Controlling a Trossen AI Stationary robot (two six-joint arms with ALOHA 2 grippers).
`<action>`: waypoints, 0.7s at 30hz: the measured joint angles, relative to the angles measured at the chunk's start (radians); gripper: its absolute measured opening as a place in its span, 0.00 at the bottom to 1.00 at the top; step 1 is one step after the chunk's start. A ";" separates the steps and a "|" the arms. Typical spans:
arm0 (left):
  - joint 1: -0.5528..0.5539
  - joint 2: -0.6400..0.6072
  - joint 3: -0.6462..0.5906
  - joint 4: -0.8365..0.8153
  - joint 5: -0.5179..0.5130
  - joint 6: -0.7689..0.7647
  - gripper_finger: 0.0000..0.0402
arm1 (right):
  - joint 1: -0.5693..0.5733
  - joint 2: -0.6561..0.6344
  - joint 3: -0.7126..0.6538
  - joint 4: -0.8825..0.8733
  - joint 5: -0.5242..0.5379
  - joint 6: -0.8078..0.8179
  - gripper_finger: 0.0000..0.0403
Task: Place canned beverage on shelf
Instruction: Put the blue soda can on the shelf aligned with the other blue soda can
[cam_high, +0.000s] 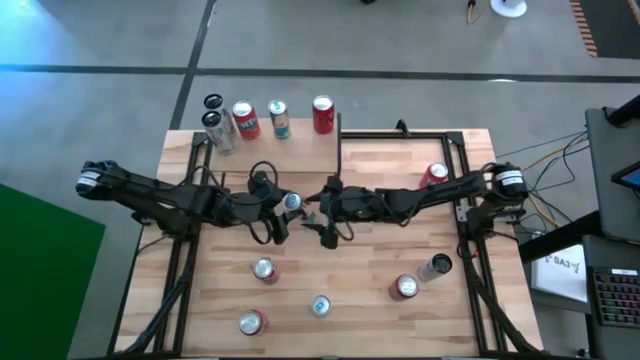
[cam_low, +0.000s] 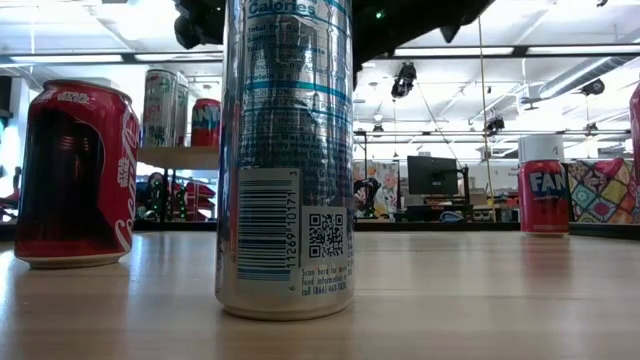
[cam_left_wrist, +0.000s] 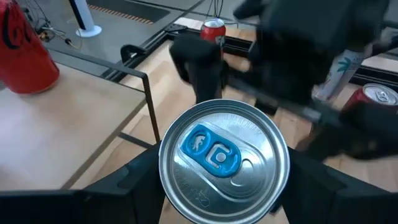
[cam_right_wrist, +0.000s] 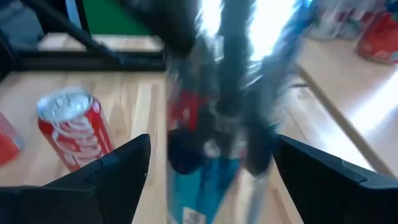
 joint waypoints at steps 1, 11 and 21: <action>0.000 0.000 0.004 -0.003 0.000 0.004 0.58 | 0.000 0.015 0.014 -0.012 0.001 -0.009 0.81; 0.000 0.000 0.008 -0.020 0.003 0.045 0.61 | -0.009 0.072 0.067 -0.010 0.013 -0.036 0.64; 0.000 -0.031 0.008 -0.024 -0.002 0.069 0.77 | -0.052 0.068 0.071 -0.010 -0.046 -0.044 0.52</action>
